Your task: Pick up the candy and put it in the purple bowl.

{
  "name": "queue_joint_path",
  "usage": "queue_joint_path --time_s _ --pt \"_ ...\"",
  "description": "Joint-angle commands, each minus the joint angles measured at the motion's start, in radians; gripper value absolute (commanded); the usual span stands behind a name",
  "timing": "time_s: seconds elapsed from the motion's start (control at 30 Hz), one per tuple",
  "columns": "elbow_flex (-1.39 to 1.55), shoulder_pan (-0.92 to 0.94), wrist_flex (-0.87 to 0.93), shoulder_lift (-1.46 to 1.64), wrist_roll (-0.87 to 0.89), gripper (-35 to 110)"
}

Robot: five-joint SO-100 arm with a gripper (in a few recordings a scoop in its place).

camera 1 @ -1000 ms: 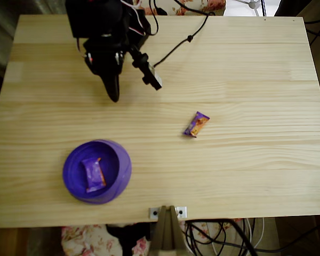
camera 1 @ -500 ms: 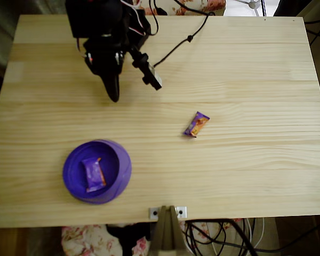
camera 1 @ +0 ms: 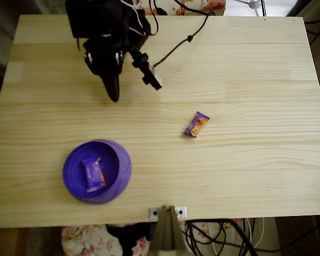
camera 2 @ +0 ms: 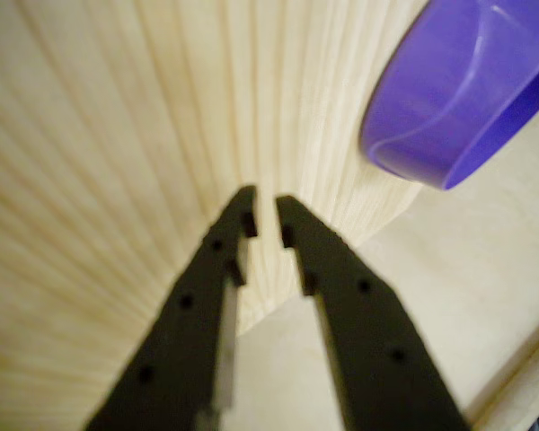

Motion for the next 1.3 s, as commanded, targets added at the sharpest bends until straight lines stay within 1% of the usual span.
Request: queue_joint_path --time_s 0.0,0.13,0.33,0.47,0.6,0.77,1.0,1.07,1.13,1.2,1.27 --pt "0.017 0.000 -0.009 0.031 -0.005 0" --pt "0.017 -0.006 -0.009 0.031 -0.008 0" --pt "0.018 -0.176 -0.006 0.031 -0.164 0" --pt "0.020 -0.233 -0.002 0.029 -0.218 0" --pt "0.020 -0.212 -0.005 0.029 -0.201 0" --pt "0.011 -0.190 -0.054 0.029 -0.175 0" --pt "-0.187 -0.146 0.021 0.015 -0.098 0" --pt "-0.278 -0.138 0.012 -0.052 -0.043 0" --pt "-0.396 -0.140 0.002 -0.206 -0.014 0" --pt "-0.566 -0.166 0.032 -0.457 -0.061 0" --pt "-0.764 -0.190 0.130 -0.749 -0.193 0"
